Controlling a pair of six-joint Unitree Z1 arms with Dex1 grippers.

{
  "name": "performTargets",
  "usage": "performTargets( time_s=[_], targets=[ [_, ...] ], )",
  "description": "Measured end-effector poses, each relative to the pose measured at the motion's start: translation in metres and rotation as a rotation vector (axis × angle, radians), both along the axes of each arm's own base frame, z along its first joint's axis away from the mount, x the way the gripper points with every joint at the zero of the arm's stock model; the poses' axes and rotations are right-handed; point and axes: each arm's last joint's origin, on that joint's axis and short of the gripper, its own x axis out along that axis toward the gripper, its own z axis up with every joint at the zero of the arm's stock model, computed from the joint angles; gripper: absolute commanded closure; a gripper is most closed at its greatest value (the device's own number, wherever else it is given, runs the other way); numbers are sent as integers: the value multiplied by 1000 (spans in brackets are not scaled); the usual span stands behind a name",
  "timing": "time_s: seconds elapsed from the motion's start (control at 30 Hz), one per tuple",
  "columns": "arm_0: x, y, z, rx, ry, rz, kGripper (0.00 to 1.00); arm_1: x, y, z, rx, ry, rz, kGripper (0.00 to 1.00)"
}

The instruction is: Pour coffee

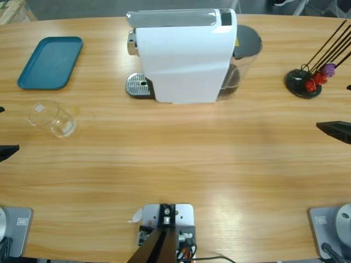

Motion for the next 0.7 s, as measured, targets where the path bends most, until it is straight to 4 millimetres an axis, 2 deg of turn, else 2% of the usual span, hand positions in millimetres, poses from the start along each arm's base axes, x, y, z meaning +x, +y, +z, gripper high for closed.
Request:
performTargets(
  time_s=[0.7],
  targets=[
    [8, -5, -1, 7, 20, 3, 0, 0, 0, 0, 0, 0, 0, 41]
  ],
)
